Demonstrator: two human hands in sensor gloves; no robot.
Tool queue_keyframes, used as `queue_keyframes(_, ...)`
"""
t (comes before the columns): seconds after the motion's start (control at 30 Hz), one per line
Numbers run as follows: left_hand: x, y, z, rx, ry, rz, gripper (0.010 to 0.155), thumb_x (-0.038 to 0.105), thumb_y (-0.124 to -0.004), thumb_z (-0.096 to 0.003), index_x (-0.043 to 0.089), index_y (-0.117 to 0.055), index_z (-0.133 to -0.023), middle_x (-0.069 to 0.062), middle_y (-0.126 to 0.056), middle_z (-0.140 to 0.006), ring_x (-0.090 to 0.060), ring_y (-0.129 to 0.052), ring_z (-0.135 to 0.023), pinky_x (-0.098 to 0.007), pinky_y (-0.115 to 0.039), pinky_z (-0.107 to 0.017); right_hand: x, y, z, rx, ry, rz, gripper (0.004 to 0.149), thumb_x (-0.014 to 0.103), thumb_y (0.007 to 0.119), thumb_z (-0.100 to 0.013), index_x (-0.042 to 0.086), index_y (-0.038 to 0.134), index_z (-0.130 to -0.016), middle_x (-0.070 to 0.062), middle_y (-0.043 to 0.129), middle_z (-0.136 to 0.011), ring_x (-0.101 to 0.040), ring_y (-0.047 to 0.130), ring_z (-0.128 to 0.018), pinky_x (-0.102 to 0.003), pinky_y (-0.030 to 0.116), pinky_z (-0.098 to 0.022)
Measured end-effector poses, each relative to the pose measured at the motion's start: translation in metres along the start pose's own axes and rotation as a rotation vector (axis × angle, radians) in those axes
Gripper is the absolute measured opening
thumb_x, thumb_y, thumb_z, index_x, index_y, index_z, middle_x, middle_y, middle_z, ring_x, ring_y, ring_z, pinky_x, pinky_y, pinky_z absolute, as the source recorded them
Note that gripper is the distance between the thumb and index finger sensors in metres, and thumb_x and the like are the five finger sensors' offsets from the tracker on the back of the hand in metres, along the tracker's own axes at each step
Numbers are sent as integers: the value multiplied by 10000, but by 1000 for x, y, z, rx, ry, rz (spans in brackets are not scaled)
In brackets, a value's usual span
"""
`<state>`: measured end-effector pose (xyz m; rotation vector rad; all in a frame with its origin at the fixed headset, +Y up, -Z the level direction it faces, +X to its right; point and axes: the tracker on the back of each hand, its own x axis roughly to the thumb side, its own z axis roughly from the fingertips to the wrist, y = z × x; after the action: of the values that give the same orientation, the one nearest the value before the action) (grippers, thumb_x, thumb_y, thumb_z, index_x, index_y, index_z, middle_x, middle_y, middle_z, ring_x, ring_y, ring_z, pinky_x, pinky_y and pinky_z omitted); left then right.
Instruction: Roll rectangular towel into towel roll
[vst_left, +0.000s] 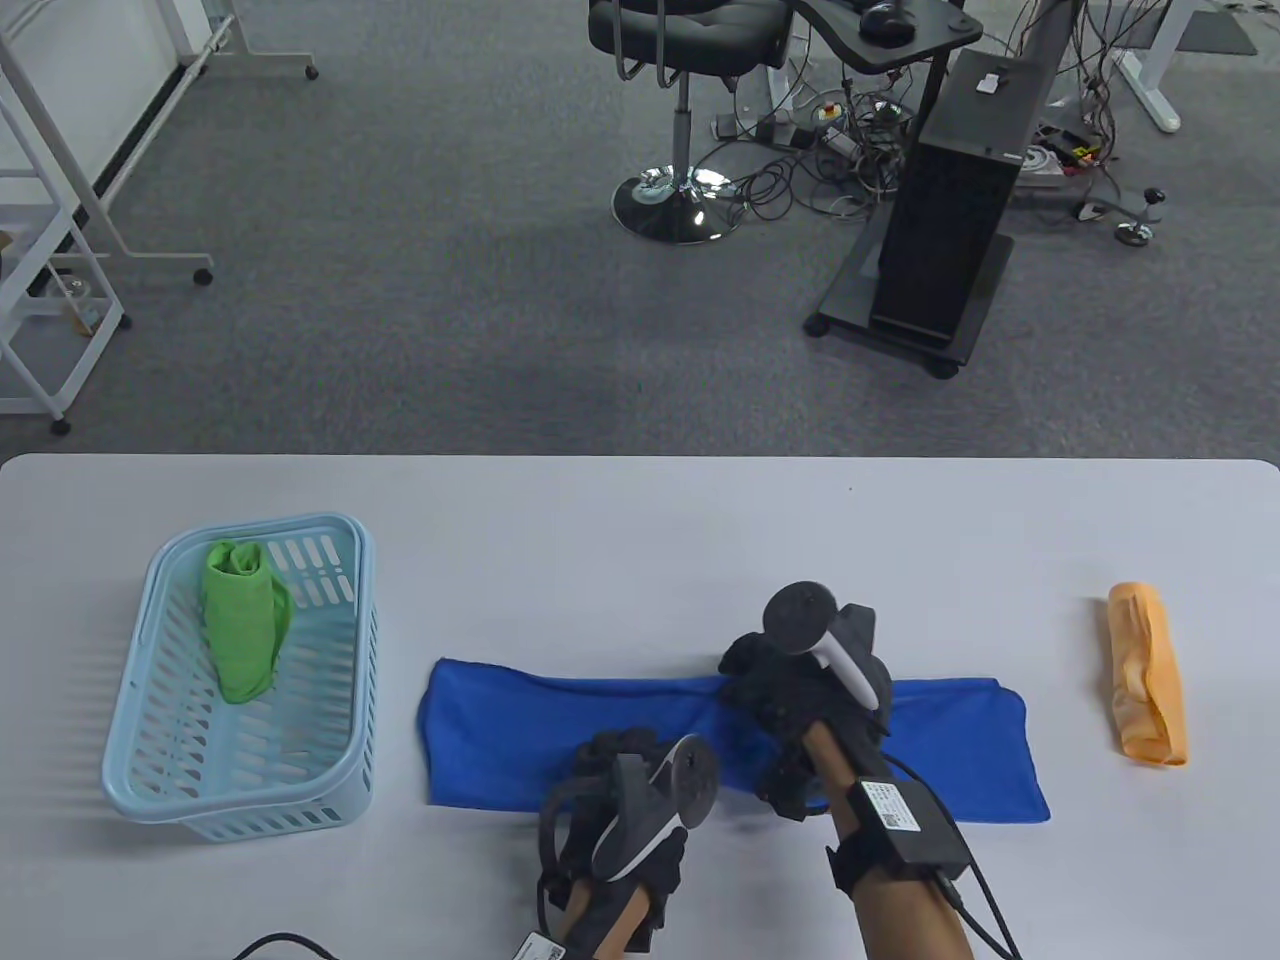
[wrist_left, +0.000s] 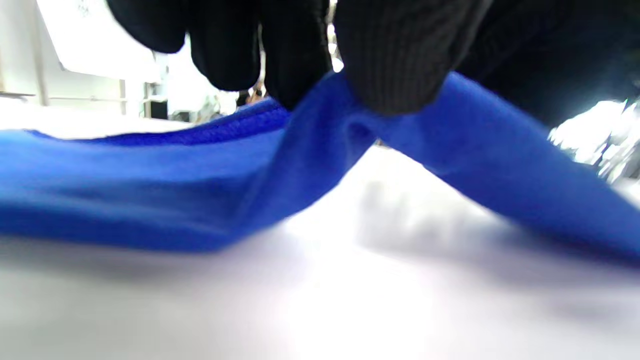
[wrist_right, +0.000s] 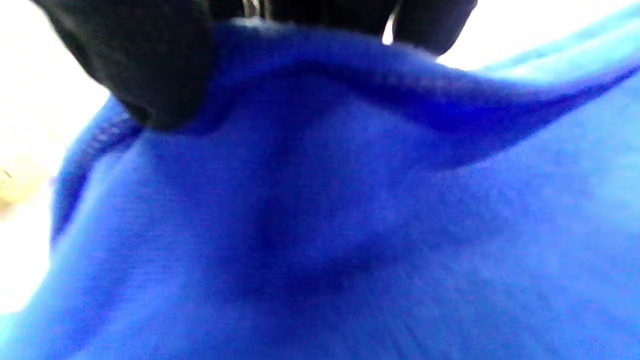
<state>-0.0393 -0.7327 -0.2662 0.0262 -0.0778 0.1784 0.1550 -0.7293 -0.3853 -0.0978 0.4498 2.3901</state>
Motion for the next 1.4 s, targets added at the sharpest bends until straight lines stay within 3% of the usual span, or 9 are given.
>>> queue_keyframes(0.2,-21,59,5,146,70,71,410,363,-815,-415,364,-843,-824,-70,-777,-970,-399,-670,-938,-615,-527,-698,7,-28,40,165,-175,-325,489,339,840,-343,307,717,-815,-10,854,-771,-174,989,-605,-526,541,-703)
queue_keyframes(0.53,-38,115,-10,159,105,291,515,348,-773,-432,421,-755,-942,-117,-789,-1005,-441,-701,-949,-640,-547,-682,26,-60,94,-86,-189,-448,587,334,820,-339,207,608,-871,-33,793,-760,-106,1019,-491,-465,689,-640)
queue_keyframes(0.63,-47,129,4,242,105,266,545,358,-761,-434,404,-735,-977,-88,-1002,-757,-377,-920,-792,-606,-689,-608,23,-61,97,-77,-175,-518,578,338,812,-351,206,602,-872,-34,787,-762,-112,1014,-499,-472,693,-634)
queue_keyframes(0.77,-55,120,11,101,115,430,570,446,-740,-440,325,-749,-997,-51,-1105,-540,-323,-1054,-611,-563,-794,-508,24,-55,94,-64,-170,-557,566,341,804,-355,214,603,-869,-26,782,-768,-111,1010,-514,-470,689,-637)
queue_keyframes(1.0,-44,85,-3,-95,113,822,941,679,-729,-365,223,-428,-1132,-188,-1012,-804,-452,-955,-766,-606,-751,-535,39,-49,103,-70,-224,-585,553,339,794,-362,235,598,-868,-16,767,-781,-105,1004,-534,-455,681,-648)
queue_keyframes(1.07,-36,88,-5,16,89,915,925,582,-882,-345,355,-428,-1118,-110,-1013,-787,-374,-1022,-673,-568,-798,-494,40,-55,107,-134,-233,-617,539,331,794,-362,272,604,-864,-16,757,-783,-101,1001,-527,-444,684,-646)
queue_keyframes(1.17,-26,102,-11,-12,38,931,811,391,-930,-373,415,-524,-1075,-50,-1019,-705,-325,-1020,-617,-553,-793,-494,37,-66,113,-140,-265,-625,619,316,787,-367,327,554,-940,-19,745,-793,-111,993,-538,-453,673,-649)
queue_keyframes(1.3,-16,131,-18,-26,-16,802,649,307,-899,-401,314,-729,-1027,-64,-992,-684,-317,-986,-599,-566,-769,-510,27,-79,117,-97,-265,-639,712,302,778,-375,314,475,-1019,-31,732,-811,-123,987,-568,-464,655,-662)
queue_keyframes(1.4,-11,152,-17,58,-17,638,469,300,-878,-406,268,-932,-871,-85,-984,-674,-322,-980,-592,-572,-763,-514,19,-86,120,-104,-250,-605,717,296,777,-378,292,470,-1026,-44,716,-830,-158,967,-599,-497,644,-659)
